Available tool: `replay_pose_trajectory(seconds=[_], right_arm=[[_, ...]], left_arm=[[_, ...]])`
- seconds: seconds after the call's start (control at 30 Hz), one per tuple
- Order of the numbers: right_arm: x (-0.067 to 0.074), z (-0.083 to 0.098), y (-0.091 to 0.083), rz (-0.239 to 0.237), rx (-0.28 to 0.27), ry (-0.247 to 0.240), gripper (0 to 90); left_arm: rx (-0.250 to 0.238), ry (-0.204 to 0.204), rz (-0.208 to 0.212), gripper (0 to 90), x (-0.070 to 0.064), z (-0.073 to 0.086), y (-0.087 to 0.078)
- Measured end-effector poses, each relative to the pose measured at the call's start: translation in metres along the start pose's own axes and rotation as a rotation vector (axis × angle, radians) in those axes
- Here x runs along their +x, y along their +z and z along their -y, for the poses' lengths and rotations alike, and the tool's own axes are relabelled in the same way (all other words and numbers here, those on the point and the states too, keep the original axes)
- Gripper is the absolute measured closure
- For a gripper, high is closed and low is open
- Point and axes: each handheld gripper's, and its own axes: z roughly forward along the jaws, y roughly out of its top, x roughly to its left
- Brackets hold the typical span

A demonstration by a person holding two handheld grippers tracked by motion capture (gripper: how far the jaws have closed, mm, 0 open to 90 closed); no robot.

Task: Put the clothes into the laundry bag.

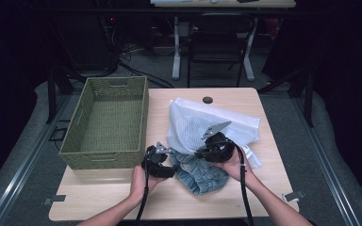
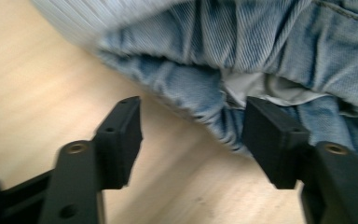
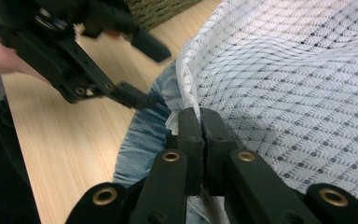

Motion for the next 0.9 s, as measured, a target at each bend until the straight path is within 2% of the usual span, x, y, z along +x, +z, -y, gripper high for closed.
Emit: replay_pose_trajectory(seconds=[0.03,0.07,0.1,0.13,0.17,0.2,0.23,0.27,0.37,0.47,0.53,0.63,0.8,0.9], right_arm=[[0.000,0.000,0.000,-0.003,0.000,0.001,88.1],[0.001,-0.001,0.001,-0.001,-0.001,-0.003,88.2],[0.001,-0.001,0.001,-0.004,-0.003,-0.002,88.2],[0.002,-0.002,0.002,-0.006,-0.003,-0.001,88.1],[0.002,-0.002,0.002,-0.005,-0.005,-0.003,88.2],[0.003,-0.003,0.002,-0.006,-0.010,-0.008,88.2],[0.003,-0.003,0.002,-0.006,-0.013,-0.006,88.2],[0.003,-0.004,0.002,-0.005,-0.021,-0.011,88.2],[0.005,-0.008,-0.001,-0.012,-0.051,-0.014,88.2],[0.009,-0.012,-0.005,-0.021,-0.079,-0.035,88.3],[0.011,-0.014,-0.009,-0.033,-0.093,-0.036,88.3],[0.014,-0.013,-0.015,-0.044,-0.106,-0.044,88.4],[0.014,-0.011,-0.024,-0.081,-0.125,-0.051,88.4],[0.012,-0.010,-0.028,-0.105,-0.135,-0.054,88.4]], left_arm=[[-0.002,-0.021,0.022,40.5,0.001,0.000,0.005],[-0.013,-0.017,0.056,43.9,0.002,0.000,0.008],[-0.019,-0.029,0.062,51.1,0.001,-0.001,0.011],[-0.029,-0.045,0.061,54.6,0.000,-0.002,0.014],[-0.041,-0.044,0.074,64.1,0.000,-0.003,0.016],[-0.062,-0.042,0.068,74.2,-0.003,-0.004,0.018],[-0.065,-0.036,0.074,80.6,-0.005,-0.005,0.018],[-0.088,-0.010,0.071,82.7,-0.010,-0.007,0.017],[-0.126,0.052,0.064,84.0,-0.020,-0.015,0.013],[-0.180,0.075,0.069,84.2,-0.025,-0.023,0.009],[-0.217,0.069,0.081,84.2,-0.027,-0.028,0.008],[-0.273,0.061,0.073,84.3,-0.027,-0.034,0.007],[-0.352,0.055,0.040,84.6,-0.027,-0.043,-0.001],[-0.400,0.053,0.007,84.8,-0.025,-0.047,-0.012]])
